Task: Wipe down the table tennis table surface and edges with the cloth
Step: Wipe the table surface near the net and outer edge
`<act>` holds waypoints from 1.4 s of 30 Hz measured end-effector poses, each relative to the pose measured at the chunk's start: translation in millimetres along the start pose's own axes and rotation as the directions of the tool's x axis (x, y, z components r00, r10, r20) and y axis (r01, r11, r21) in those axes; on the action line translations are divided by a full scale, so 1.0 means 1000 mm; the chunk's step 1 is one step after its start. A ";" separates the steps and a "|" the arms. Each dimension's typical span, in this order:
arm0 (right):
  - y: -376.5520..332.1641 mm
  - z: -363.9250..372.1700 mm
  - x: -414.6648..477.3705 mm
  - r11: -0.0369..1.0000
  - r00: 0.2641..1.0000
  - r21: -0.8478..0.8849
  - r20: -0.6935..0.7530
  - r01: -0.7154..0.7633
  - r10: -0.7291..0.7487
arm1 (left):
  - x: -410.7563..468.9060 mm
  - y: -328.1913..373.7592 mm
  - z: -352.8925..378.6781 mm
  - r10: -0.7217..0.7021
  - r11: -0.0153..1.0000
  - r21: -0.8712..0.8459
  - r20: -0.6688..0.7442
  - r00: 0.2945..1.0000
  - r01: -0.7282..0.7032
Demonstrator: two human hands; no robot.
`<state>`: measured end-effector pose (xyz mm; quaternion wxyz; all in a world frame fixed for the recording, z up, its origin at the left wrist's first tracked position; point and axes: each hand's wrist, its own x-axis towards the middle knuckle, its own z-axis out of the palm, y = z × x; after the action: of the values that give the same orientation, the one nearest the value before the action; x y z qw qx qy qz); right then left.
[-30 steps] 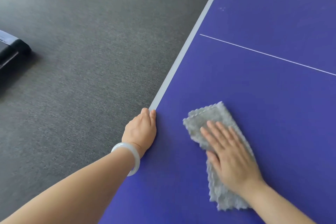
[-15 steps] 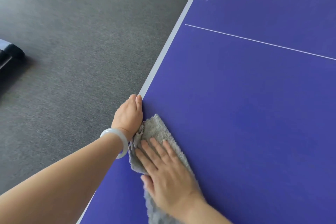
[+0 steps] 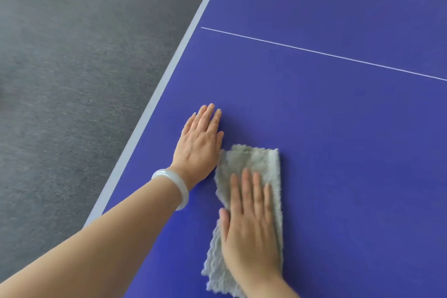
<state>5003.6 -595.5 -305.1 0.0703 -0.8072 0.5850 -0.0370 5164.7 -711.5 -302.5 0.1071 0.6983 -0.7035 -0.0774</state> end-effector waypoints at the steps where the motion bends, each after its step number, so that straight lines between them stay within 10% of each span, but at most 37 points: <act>1: -0.005 0.003 -0.015 0.988 0.987 0.015 0.035 0.155 -0.156 | 0.010 0.010 0.005 -0.011 1.000 -0.003 0.010 1.000 0.011; 6: 0.093 -0.011 0.005 0.938 0.935 0.026 0.070 0.346 -0.347 | 0.025 0.042 0.025 -0.023 0.998 0.054 0.044 0.999 0.021; 9: 0.194 -0.027 0.035 0.997 0.999 -0.068 -0.008 -0.034 0.034 | 0.023 0.040 0.026 -0.037 0.999 0.015 0.006 0.999 0.037; 12: 0.252 -0.041 0.049 0.849 0.849 -0.028 -0.043 -0.527 0.526 | 0.023 0.041 0.024 -0.047 0.999 -0.009 -0.003 0.999 0.047; 15: 0.213 -0.034 0.062 0.751 0.749 0.005 -0.082 -0.660 0.658 | 0.025 0.047 0.023 -0.060 0.998 -0.024 -0.020 0.998 0.060; 19: 0.107 -0.012 0.071 0.996 0.994 0.009 -0.061 -0.091 0.092 | 0.025 0.049 0.021 -0.057 0.998 -0.030 -0.020 0.998 0.057; 23: 0.145 -0.023 0.115 0.955 0.955 0.014 0.023 0.295 -0.296 | 0.025 0.051 0.020 -0.061 0.998 -0.025 -0.027 0.998 0.060; 26: 0.244 -0.040 0.156 0.996 0.996 -0.030 -0.028 -0.082 0.081 | 0.028 0.049 0.021 -0.071 0.997 -0.019 -0.028 0.997 0.070; 30: 0.302 -0.052 0.177 0.815 0.814 0.009 -0.049 -0.580 0.579 | 0.028 0.050 0.022 -0.076 0.997 -0.006 -0.016 0.997 0.076; 36: 0.168 -0.035 0.239 1.000 1.000 -0.010 0.011 -0.001 0.001 | 0.029 0.051 0.020 -0.087 0.996 0.013 0.003 0.996 0.087; 42: 0.093 -0.024 0.293 0.876 0.866 0.041 0.135 0.481 -0.482 | 0.029 0.051 0.019 -0.088 0.996 0.023 0.004 0.996 0.088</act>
<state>5004.5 -903.9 -302.7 0.1024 -0.9279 0.3586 0.0019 5110.7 -740.4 -306.3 0.0940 0.7296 -0.6731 -0.0758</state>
